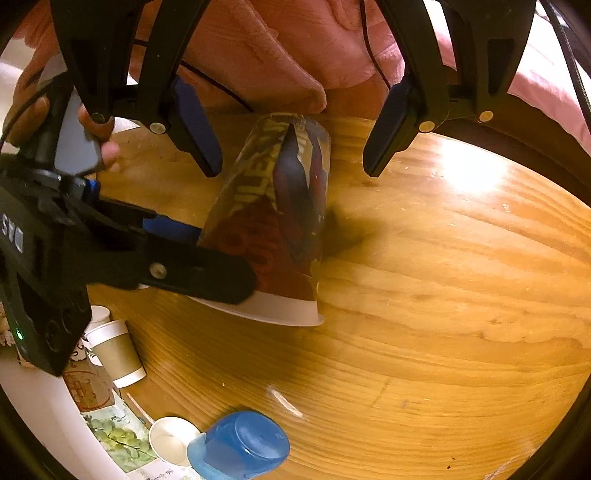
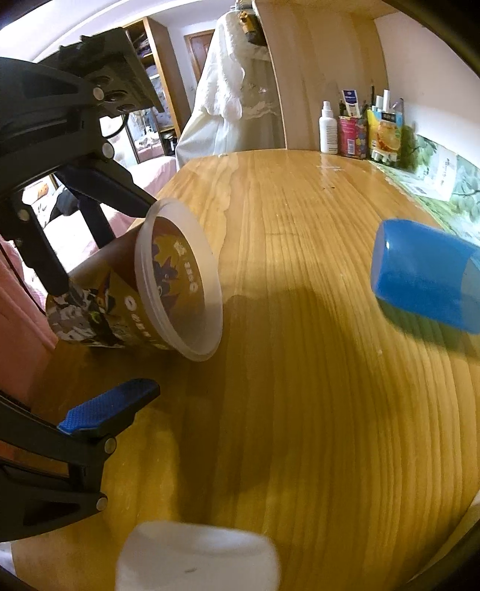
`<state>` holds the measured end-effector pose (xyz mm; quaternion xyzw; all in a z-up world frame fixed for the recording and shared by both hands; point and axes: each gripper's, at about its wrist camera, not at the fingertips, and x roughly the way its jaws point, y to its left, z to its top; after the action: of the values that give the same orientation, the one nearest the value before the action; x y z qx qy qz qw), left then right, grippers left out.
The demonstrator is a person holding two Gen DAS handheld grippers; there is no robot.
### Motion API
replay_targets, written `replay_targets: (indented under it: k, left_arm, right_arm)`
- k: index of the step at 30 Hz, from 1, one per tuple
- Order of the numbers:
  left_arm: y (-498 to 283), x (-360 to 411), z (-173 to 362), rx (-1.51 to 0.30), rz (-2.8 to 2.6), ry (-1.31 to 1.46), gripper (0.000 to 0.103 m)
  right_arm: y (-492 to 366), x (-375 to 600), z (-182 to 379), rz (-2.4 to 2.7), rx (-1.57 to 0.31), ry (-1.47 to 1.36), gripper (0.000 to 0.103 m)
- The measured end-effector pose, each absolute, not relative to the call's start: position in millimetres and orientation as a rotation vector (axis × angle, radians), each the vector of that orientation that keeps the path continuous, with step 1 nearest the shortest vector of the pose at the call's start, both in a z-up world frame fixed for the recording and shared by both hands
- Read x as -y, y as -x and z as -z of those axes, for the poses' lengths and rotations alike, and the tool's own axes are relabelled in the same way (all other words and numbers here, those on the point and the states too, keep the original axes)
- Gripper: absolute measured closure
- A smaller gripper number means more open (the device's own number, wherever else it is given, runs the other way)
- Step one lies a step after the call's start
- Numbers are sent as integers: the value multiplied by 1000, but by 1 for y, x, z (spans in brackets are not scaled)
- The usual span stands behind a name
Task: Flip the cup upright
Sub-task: 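Lower the upright red printed cup onto the desk with the right tool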
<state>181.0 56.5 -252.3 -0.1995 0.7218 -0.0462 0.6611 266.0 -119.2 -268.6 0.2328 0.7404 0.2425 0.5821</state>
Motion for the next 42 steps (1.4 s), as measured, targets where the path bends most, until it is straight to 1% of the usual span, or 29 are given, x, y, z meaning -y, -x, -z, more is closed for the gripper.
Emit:
replay_targets:
  k: [13, 14, 15, 16, 23, 33, 42]
  left_arm:
    - [-160, -83, 240, -1583, 108, 434, 21]
    - [-158, -84, 238, -1567, 107, 425, 21]
    - [-160, -81, 237, -1556, 103, 417, 21]
    - [-157, -82, 235, -1531, 98, 396, 21]
    - [-144, -83, 219, -1388, 126, 277, 21]
    - [-122, -95, 193, -1108, 169, 176, 21]
    - [-103, -97, 187, -1045, 217, 124, 21]
  right_arm:
    - [-268, 82, 270, -549, -1694, -405, 14]
    - [-268, 81, 270, -545, -1690, -401, 15]
    - [-268, 80, 270, -544, -1687, -403, 20]
    - [-268, 79, 270, -543, -1687, -404, 23]
    - [-262, 78, 264, -496, -1629, -389, 23]
    - [-233, 89, 242, -417, -1456, -414, 24]
    - [-194, 99, 214, -328, -1272, -404, 24]
